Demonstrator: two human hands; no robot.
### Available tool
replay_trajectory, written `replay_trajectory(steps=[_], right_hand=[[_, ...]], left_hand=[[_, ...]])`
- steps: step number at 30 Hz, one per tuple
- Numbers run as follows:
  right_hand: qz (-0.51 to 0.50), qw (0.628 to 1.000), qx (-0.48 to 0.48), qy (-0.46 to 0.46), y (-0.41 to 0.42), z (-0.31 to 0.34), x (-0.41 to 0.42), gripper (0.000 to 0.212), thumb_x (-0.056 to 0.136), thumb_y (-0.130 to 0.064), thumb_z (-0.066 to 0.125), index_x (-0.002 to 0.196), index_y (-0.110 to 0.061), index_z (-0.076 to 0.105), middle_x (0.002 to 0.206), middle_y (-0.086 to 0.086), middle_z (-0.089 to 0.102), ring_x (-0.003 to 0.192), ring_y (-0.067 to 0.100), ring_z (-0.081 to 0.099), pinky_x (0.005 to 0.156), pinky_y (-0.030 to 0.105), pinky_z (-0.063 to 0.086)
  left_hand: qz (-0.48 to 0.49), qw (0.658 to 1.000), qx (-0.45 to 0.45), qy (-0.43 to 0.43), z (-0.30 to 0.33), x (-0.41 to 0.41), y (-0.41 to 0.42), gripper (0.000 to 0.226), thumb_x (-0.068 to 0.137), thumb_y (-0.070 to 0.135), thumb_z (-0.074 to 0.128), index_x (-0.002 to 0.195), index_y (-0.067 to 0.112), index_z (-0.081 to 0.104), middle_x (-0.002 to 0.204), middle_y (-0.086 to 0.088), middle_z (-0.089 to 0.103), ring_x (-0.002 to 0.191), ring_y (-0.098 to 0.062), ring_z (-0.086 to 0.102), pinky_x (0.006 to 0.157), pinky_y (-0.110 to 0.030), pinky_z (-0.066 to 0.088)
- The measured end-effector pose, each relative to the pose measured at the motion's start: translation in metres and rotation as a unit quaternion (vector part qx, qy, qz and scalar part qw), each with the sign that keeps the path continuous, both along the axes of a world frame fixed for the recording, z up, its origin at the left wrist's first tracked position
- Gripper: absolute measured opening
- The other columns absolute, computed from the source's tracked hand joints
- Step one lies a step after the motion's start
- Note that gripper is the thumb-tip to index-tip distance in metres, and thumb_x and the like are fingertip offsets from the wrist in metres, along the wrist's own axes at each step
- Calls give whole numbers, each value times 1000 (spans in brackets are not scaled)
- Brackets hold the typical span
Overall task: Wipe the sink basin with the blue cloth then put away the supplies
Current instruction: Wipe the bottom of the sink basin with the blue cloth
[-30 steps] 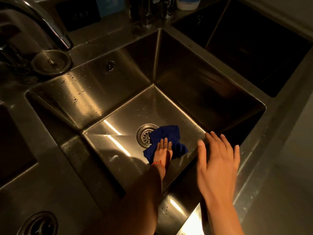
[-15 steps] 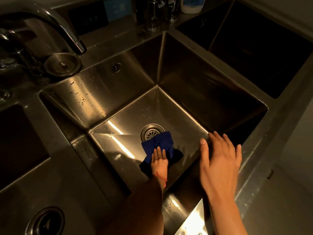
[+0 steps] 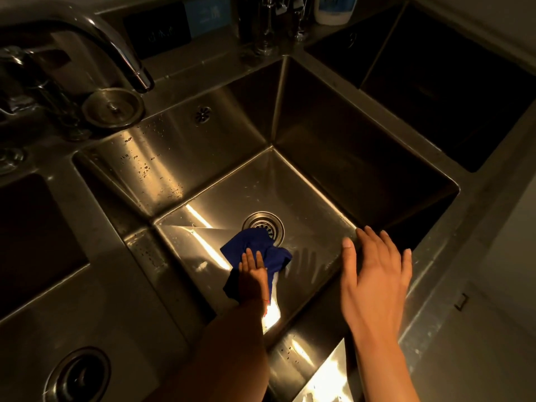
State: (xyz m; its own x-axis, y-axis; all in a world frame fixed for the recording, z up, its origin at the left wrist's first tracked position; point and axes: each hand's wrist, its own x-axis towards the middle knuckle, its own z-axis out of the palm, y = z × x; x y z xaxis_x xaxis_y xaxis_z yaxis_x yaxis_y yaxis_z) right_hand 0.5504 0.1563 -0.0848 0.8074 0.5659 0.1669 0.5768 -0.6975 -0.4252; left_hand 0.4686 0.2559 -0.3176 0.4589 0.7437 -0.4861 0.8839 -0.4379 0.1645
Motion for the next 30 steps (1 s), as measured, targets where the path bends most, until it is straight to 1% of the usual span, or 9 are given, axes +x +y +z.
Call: replay_trajectory(steps=[1,2,3,7,15,17,20,24,30], right_hand=[[0,1000,0,0,0,0,0,50,92,-42,31,121,-10,56,128,9,56,130,24,37,113,43,9],[0,1000,0,1,0,0,0,50,92,-42,31,121,-10,56,128,10,56,130,24,37,113,43,9],[0,1000,0,1,0,0,0,50,92,-41,31,121,-10,56,128,10,56,130,24,37,113,43,9],[-1,1000,2,1,-1,-1,1,50,92,-41,31,122,-10,56,128,9,56,130,23,37,114,42,8],[0,1000,-7,-7,0,-3,1,55,92,-46,26,123,-11,55,130,8,54,131,22,35,113,39,6],[1,1000,-9,-10,-1,-3,2,58,91,-47,23,123,-11,55,130,8,54,131,22,36,113,40,6],[0,1000,-11,-8,-1,-3,2,55,92,-45,26,123,-11,55,130,8,54,131,22,35,113,40,6],[-2,1000,-14,-11,0,-4,1,58,91,-48,23,123,-11,55,130,7,54,131,22,35,114,39,6],[1,1000,-21,-20,-1,-5,1,61,90,-50,21,122,-12,56,130,6,54,131,20,35,113,37,4]], left_hand=[[5,1000,-23,10,-5,-2,2,59,105,28,27,151,2,1,157,-24,-1,147,-33,6,120,-37,8],[10,999,-25,19,-8,-3,5,58,105,29,23,152,5,-3,158,-21,-5,148,-32,1,120,-38,4],[5,1000,-10,26,-10,-4,6,59,105,29,24,152,6,-4,158,-20,-5,148,-32,0,120,-38,3],[17,999,23,35,-9,-5,19,61,104,28,29,152,7,-2,159,-20,-4,148,-31,1,120,-38,5],[78,994,44,56,-6,-10,76,60,103,30,32,153,11,3,160,-15,-1,148,-28,6,119,-35,11],[81,994,47,48,-6,-8,80,58,103,29,32,153,12,6,160,-15,1,148,-28,7,120,-35,11],[77,995,53,42,-6,-6,85,60,103,29,35,153,13,7,160,-15,2,148,-28,7,120,-36,11],[68,996,55,27,-4,0,100,59,103,27,35,153,13,6,160,-15,1,148,-29,6,120,-37,10],[59,996,59,-7,-5,14,124,53,104,25,31,152,12,13,159,-15,5,147,-30,9,119,-38,15]])
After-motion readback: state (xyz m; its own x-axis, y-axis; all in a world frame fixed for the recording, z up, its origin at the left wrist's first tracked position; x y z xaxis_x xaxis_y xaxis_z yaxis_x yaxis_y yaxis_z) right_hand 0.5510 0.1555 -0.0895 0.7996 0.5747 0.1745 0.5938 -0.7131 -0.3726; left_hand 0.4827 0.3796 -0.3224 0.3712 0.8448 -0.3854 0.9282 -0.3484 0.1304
